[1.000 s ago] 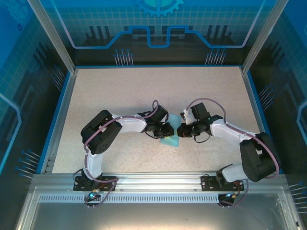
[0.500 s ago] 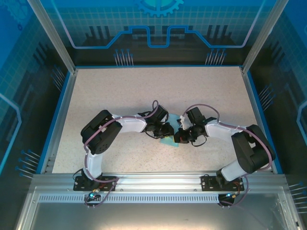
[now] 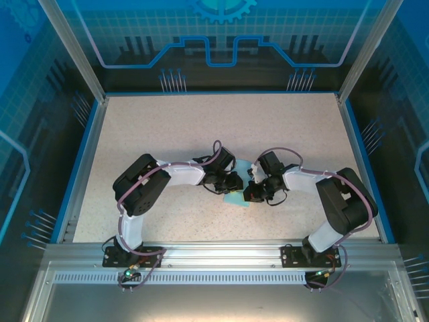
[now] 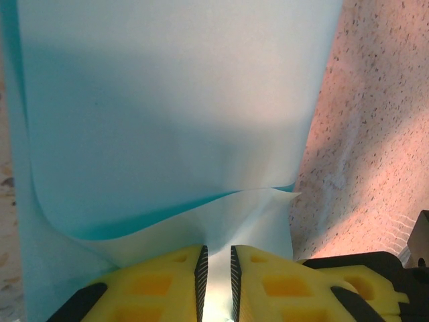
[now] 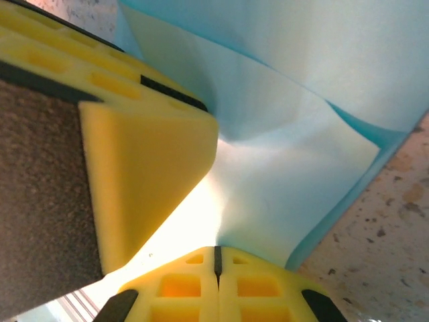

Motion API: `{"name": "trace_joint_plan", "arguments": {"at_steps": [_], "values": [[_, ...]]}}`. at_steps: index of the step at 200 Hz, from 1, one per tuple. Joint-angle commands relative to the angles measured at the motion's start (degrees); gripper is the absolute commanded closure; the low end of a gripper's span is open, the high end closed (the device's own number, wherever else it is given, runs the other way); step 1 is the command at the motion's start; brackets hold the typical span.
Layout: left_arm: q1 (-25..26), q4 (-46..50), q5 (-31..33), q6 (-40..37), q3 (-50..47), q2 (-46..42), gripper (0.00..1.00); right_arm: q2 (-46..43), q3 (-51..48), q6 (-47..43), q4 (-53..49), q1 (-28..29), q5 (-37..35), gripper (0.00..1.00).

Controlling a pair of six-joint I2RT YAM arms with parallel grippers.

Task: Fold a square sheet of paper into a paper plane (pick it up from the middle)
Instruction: Fold the triangle a second time at the center of the table.

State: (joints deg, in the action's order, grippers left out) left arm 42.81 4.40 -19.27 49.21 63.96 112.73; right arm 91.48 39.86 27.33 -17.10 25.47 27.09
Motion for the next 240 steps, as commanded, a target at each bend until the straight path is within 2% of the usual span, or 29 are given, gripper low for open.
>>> {"name": "trace_joint_plan", "arguments": {"at_steps": [1,28,70,128,240], "values": [[-0.3,4.0,1.8,-1.1,0.0,2.3,0.77,0.6,0.8,-1.2,-2.7,0.6,-1.9,0.98],[-0.3,4.3,1.8,-1.2,0.0,2.4,0.78,0.5,0.6,-1.5,-2.9,0.4,-1.8,0.97],[-0.3,4.5,2.0,-1.2,0.0,2.4,0.78,1.2,0.1,-1.9,-2.5,0.5,2.4,0.95],[-0.3,5.0,2.1,-1.6,0.3,2.1,0.78,0.8,-1.8,-1.8,-6.3,0.5,-1.2,0.95],[-0.3,5.3,2.4,-1.6,0.5,2.2,0.79,-1.7,-4.4,0.4,-7.9,0.0,-1.3,0.93]]}}
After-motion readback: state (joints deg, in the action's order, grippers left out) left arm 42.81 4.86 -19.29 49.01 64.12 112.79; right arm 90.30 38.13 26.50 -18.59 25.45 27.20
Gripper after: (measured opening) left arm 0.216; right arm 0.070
